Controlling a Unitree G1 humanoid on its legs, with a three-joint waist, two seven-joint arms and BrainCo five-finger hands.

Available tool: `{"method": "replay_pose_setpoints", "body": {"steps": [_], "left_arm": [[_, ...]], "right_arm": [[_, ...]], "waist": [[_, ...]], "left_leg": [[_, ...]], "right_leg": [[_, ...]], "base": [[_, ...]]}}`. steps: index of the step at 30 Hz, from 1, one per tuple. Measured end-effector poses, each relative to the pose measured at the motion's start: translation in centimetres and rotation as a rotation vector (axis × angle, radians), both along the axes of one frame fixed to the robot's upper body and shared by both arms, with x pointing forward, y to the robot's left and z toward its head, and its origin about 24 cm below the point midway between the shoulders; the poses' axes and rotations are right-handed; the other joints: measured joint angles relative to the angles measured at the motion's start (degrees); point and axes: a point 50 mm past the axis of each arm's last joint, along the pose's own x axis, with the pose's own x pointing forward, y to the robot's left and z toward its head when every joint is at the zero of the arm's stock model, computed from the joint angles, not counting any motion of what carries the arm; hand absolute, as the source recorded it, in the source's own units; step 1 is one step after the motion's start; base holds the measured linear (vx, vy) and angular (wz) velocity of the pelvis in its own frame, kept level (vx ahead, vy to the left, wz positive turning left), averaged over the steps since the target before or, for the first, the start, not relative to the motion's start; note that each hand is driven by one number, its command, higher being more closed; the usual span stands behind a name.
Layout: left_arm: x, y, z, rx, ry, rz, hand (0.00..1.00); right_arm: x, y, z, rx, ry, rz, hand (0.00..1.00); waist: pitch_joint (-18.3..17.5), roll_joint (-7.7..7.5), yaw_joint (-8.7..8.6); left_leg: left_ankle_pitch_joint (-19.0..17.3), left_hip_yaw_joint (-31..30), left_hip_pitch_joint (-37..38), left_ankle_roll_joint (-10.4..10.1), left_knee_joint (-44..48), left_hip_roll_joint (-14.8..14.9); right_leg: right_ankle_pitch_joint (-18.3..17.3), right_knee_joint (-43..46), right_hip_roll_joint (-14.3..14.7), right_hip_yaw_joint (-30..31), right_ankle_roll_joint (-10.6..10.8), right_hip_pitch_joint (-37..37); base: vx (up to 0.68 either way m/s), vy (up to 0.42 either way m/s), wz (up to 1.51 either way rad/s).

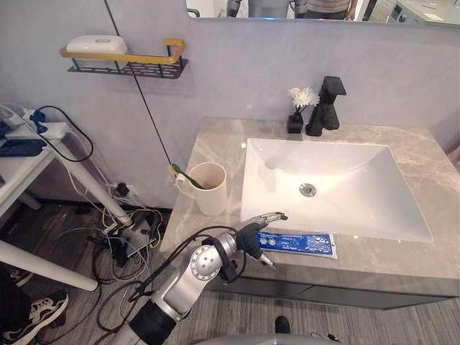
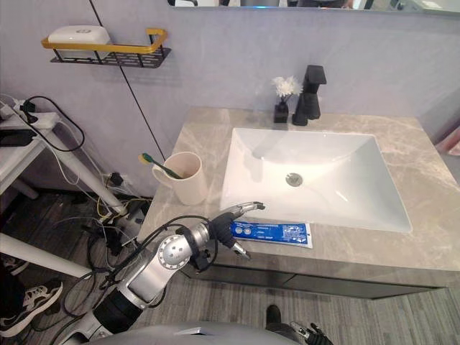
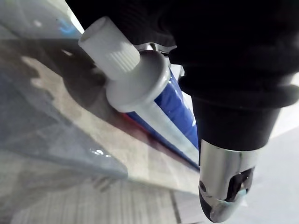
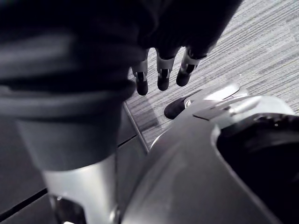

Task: Organize washtable

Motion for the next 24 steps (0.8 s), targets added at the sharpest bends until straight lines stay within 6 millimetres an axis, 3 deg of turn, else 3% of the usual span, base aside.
{"method": "replay_pose_setpoints", "body": {"steps": [2, 3, 18, 24], "left_arm": [[0.0, -0.1, 0.0, -0.004, -0.006, -0.003, 0.00], [0.1, -0.1, 0.0, -0.003, -0.009, -0.005, 1.00], [2.4, -1.6, 0.2, 0.037, -0.085, 0.023, 1.00], [2.3, -2.0, 0.4, 0.037, -0.114, 0.000, 1.00]], "right_arm": [[0.0, 0.0, 0.0, 0.000, -0.001, 0.001, 0.00], [0.1, 0.0, 0.0, 0.000, -0.002, 0.001, 0.00], [0.7, 0.1, 0.0, -0.002, -0.013, 0.014, 0.00], [0.8, 0.1, 0.0, -0.006, -0.013, 0.012, 0.00]], "waist": [[0.02, 0.03, -0.07], [0.05, 0.07, -0.14], [0.49, 0.38, -1.44], [0.70, 0.42, -1.50]], "left_leg": [[0.03, 0.09, -0.02, -0.02, 0.01, 0.00], [0.03, 0.13, -0.01, -0.01, -0.01, 0.00], [0.02, 0.80, 0.03, -0.02, -0.69, 0.08], [0.01, 0.88, 0.34, -0.03, -0.90, 0.12]], "right_leg": [[0.00, 0.00, 0.02, 0.06, 0.00, -0.20], [0.00, 0.00, 0.02, 0.06, 0.00, -0.24], [0.01, -0.02, 0.16, 0.35, 0.01, -0.86], [0.02, -0.02, 0.21, 0.21, 0.02, -1.07]], "base": [[0.03, 0.005, -0.03], [0.00, 0.000, 0.00], [0.00, 0.000, -0.01], [0.03, 0.004, 0.00]]}}
